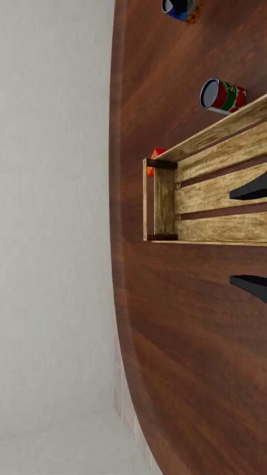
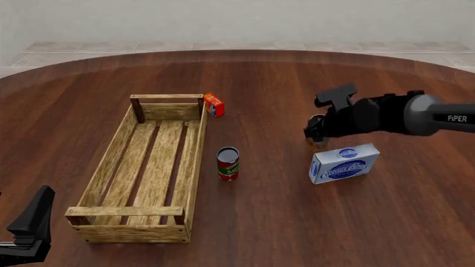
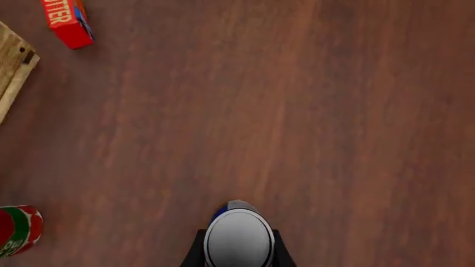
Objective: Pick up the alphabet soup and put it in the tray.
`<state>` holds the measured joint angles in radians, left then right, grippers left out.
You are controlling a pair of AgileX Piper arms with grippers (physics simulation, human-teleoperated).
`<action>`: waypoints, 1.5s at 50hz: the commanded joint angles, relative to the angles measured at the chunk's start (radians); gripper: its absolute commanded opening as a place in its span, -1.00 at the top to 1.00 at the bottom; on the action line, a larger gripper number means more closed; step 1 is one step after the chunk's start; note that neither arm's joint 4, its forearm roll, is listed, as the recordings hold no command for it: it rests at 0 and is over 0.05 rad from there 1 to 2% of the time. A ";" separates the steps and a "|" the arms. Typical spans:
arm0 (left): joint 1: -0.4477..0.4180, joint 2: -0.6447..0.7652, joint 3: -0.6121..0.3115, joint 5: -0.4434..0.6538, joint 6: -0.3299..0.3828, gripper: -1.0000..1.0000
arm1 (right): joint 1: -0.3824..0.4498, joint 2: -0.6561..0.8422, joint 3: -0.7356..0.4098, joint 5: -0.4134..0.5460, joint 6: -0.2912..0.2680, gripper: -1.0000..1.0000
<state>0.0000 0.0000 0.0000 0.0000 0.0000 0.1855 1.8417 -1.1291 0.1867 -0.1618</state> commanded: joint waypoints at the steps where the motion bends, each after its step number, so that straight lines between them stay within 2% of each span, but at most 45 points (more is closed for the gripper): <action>1: 0.000 0.000 0.000 0.000 0.000 -1.00 | 0.015 -0.062 -0.043 0.025 -0.004 1.00; 4: 0.000 0.000 0.000 0.000 0.000 -1.00 | 0.019 -0.078 -0.063 0.035 -0.022 1.00; 13: 0.000 0.000 0.000 0.000 0.000 -1.00 | 0.064 -0.145 -0.100 0.069 -0.017 1.00; 25: 0.000 0.000 0.000 0.000 0.000 -1.00 | 0.197 -0.261 -0.075 0.092 -0.005 1.00; 35: 0.000 0.000 0.000 0.000 0.000 -1.00 | 0.312 -0.330 -0.117 0.151 -0.009 1.00; 50: 0.000 0.000 0.000 0.000 0.000 -1.00 | 0.431 -0.352 -0.200 0.203 -0.032 1.00; 57: 0.000 0.000 0.000 0.000 0.000 -1.00 | 0.527 -0.349 -0.203 0.200 -0.037 1.00; 75: 0.000 0.000 0.000 0.000 0.000 -1.00 | 0.655 -0.324 -0.271 0.208 -0.009 1.00</action>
<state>0.0000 0.0000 0.0000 0.0000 0.0000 0.7649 1.5116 -1.3567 0.3931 -0.2005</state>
